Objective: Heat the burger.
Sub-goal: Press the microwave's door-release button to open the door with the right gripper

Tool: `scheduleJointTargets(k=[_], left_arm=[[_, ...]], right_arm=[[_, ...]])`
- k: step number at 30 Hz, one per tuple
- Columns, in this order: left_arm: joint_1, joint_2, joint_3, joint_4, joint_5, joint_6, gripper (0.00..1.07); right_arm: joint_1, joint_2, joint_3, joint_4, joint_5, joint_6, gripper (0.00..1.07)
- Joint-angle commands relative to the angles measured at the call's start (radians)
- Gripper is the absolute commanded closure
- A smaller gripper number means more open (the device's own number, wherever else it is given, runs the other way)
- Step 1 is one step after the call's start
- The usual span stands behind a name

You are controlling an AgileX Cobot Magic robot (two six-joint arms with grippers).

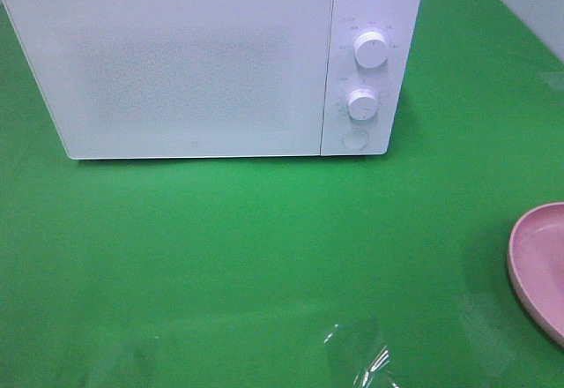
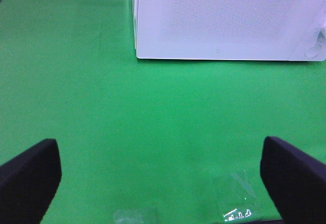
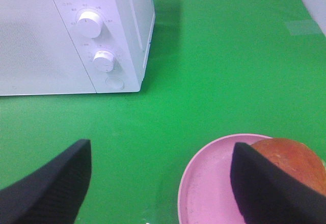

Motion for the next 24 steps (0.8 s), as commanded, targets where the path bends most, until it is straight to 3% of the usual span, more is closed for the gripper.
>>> scheduleJointTargets(k=[1, 24], left_arm=[[-0.003, -0.021, 0.003, -0.002, -0.01, -0.005, 0.08], [-0.003, -0.021, 0.003, -0.002, -0.01, -0.005, 0.08]], right_arm=[[-0.008, 0.076, -0.004, 0.001, -0.085, -0.001, 0.35], [-0.008, 0.498, -0.004, -0.041, -0.535, -0.01, 0.35]])
